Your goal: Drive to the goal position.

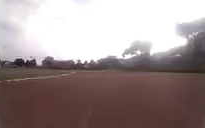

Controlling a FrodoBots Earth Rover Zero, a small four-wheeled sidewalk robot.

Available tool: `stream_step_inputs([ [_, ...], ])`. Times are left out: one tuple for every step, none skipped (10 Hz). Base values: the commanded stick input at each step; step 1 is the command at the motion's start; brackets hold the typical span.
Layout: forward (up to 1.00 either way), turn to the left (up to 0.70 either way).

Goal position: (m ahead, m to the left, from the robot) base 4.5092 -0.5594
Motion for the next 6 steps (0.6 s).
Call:
stream_step_inputs([
  [0.70, 0.00],
  [0.70, 0.00],
  [0.70, 0.00],
  [0.70, 0.00],
  [0.70, 0.00],
  [0.70, 0.00],
])
